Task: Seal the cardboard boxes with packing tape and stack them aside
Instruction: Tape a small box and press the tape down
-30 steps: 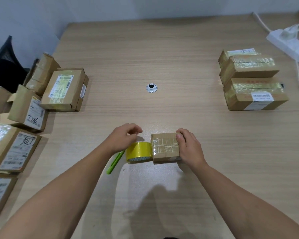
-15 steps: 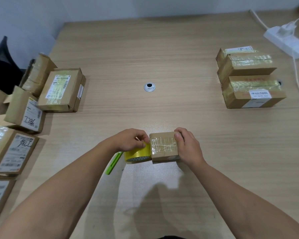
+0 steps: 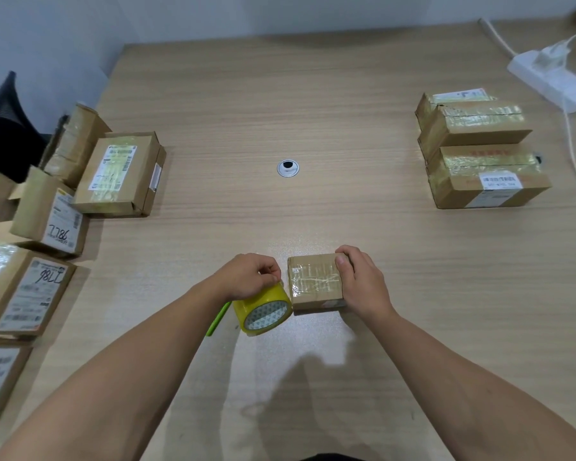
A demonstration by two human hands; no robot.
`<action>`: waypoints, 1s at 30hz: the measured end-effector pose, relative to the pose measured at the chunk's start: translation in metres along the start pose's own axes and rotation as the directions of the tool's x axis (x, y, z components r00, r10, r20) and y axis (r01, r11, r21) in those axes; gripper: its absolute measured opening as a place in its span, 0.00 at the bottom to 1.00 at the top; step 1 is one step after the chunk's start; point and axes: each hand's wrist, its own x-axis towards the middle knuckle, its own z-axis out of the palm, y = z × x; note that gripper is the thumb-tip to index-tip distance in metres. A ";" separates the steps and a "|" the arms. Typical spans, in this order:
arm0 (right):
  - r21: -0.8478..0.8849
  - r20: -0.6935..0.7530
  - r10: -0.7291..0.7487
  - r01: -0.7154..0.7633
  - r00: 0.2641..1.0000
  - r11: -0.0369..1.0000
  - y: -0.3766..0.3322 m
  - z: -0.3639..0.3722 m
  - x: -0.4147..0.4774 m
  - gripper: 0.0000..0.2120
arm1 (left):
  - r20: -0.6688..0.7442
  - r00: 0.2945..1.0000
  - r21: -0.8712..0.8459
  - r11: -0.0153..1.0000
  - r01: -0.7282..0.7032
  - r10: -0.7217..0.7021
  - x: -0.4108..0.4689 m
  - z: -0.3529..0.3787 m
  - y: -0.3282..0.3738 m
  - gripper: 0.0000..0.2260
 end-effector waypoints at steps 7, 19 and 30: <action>-0.007 -0.007 0.006 -0.006 1.000 1.000 -0.003 -0.001 -0.001 0.09 | -0.084 0.996 -0.052 0.999 -0.009 0.004 -0.005 0.002 -0.007 0.05; -0.034 -0.028 0.026 -0.027 0.999 0.999 -0.011 0.000 -0.005 0.07 | -0.205 0.978 -0.025 0.999 0.024 -0.028 -0.022 -0.012 -0.011 0.08; -0.288 -0.148 -0.366 0.314 0.919 0.905 -0.057 -0.003 -0.004 0.13 | -0.334 0.942 -0.082 0.997 0.000 -0.027 -0.039 -0.018 -0.004 0.07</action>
